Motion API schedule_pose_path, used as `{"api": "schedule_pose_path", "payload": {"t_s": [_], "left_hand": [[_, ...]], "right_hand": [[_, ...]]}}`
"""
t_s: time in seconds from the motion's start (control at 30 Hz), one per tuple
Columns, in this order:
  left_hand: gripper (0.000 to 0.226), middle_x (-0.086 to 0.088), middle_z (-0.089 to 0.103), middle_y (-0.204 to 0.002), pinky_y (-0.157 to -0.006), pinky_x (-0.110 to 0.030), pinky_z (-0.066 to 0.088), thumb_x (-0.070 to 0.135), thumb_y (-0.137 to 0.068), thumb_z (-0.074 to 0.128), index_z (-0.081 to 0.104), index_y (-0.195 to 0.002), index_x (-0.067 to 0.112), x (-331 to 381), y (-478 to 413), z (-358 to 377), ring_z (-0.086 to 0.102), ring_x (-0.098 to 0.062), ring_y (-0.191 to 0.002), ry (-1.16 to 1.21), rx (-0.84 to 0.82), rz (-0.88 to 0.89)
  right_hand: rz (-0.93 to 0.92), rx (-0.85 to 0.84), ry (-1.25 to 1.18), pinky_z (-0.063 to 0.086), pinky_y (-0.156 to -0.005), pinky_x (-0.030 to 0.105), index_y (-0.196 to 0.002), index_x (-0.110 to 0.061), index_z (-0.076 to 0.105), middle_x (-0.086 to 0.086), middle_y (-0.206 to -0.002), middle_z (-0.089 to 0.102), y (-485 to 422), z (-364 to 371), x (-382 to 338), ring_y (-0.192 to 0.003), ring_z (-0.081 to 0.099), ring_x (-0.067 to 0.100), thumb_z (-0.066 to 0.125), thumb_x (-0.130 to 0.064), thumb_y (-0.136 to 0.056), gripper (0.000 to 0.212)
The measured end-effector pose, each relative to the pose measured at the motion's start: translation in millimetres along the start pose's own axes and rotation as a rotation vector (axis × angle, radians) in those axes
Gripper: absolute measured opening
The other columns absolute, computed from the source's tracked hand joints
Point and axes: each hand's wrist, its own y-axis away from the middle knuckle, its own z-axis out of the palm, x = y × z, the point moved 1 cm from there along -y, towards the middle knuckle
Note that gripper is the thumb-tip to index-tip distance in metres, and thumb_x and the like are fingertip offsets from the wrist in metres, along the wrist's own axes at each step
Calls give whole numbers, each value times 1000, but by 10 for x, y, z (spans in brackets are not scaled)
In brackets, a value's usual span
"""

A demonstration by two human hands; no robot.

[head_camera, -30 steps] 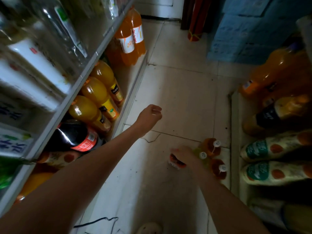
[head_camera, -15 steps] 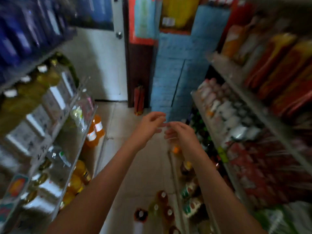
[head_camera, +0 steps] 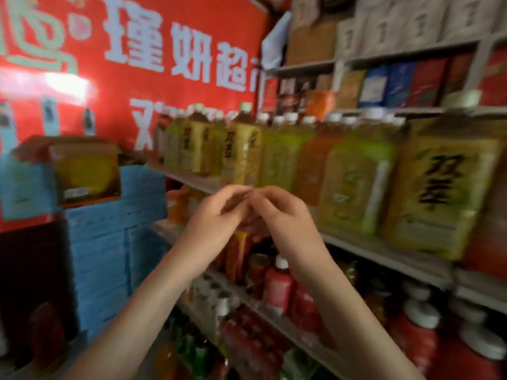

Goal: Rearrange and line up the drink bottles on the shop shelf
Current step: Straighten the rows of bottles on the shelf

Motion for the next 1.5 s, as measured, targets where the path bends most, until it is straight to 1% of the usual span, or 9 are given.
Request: {"api": "schedule_pose_path", "payload": {"t_s": [0.33,0.5,0.6,0.77,0.97,1.1,1.23,1.37,1.5], "left_hand": [[26,12,73,-87,-63,-15,51,3,-92,52,65,-95,26,1442,-555,1375,67,-1,-80,241,-278,389],[24,16,71,-93,-73,-13,49,13,-89,59,62,-98,34,1865,-706,1842,64,3,-89,168,-238,557],[21,13,66,-102,-82,-17,47,17,-90,59,61,-102,34,1971,-899,2098,61,1,-95,-35,-239,588],[16,21,62,-101,-75,-8,40,25,-93,56,63,-105,33,2062,-1217,2397,56,7,-96,-289,-354,621],[20,16,60,-104,-74,-16,47,27,-95,49,64,-108,33,2139,-1446,2698,59,0,-89,-454,-432,610],[24,11,66,-104,-81,-35,54,22,-97,45,67,-104,28,2082,-1522,2823,64,-12,-90,-406,-515,550],[26,12,64,-102,-72,-22,47,25,-97,44,69,-100,27,2045,-1578,2935,58,-2,-86,-381,-528,552],[22,23,65,-76,-54,-13,41,33,-95,48,69,-90,29,2059,-1588,2986,56,9,-65,-352,-536,541],[22,16,68,-85,-71,-21,47,36,-93,50,70,-87,29,2147,-1522,3070,61,0,-80,-367,-558,548]], "right_hand": [[-204,328,521,52,-80,48,-97,-13,65,7,-89,69,339,-1716,-1164,-86,64,25,50,-23,-92,19],[-322,413,870,44,-61,17,-101,-15,66,-3,-88,66,437,-2383,-1613,-79,60,13,51,-20,-90,20],[-191,400,1192,39,-58,9,-107,-13,65,2,-98,63,277,-2913,-1729,-76,55,9,46,-13,-92,24],[257,175,1583,50,-81,31,-124,-6,53,11,-118,60,-95,-3672,-1536,-98,61,23,44,-29,-97,37],[589,-61,1301,57,-65,28,-121,-8,55,10,-107,63,-317,-3919,-1223,-79,66,18,49,-48,-92,49],[628,-42,1289,47,-49,20,-104,-6,60,5,-81,61,-429,-3823,-1003,-56,54,11,51,-32,-94,29],[530,41,1275,43,-47,22,-112,-6,57,5,-78,58,-454,-3840,-955,-56,48,12,57,-28,-90,31],[558,118,1125,40,-38,15,-83,-7,58,-1,-57,55,-389,-4005,-986,-43,47,8,61,-32,-89,25],[587,164,1091,36,-34,13,-73,-8,57,-7,-37,49,-280,-4189,-1036,-29,42,4,64,-32,-87,29]]}}
